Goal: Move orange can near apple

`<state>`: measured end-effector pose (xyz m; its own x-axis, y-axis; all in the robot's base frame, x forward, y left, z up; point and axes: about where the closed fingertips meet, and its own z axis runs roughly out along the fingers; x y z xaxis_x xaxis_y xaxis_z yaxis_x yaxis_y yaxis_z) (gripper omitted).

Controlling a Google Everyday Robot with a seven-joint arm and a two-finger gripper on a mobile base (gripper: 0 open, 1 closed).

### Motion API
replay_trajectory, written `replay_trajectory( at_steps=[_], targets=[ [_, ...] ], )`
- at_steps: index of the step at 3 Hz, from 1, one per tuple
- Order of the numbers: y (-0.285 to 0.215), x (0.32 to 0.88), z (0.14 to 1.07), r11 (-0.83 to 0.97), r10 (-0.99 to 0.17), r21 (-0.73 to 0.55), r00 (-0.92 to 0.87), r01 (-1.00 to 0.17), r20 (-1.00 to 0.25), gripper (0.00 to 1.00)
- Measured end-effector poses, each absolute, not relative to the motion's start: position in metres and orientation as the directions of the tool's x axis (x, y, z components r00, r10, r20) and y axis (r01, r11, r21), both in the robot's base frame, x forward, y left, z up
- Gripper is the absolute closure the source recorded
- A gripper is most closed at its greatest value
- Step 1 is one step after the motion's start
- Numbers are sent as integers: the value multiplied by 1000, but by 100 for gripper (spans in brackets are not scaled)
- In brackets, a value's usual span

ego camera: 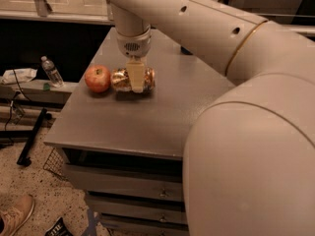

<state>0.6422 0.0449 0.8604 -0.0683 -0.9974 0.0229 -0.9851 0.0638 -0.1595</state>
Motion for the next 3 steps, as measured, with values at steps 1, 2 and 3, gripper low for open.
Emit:
replay_trajectory(
  at_steps=[1, 2, 3],
  targets=[
    [47, 645, 859, 63, -998, -166, -67, -984, 15, 85],
    [49, 647, 857, 63, -998, -172, -65, -983, 8, 60],
    [51, 649, 856, 62, -998, -177, -64, -982, 3, 37]
  ],
)
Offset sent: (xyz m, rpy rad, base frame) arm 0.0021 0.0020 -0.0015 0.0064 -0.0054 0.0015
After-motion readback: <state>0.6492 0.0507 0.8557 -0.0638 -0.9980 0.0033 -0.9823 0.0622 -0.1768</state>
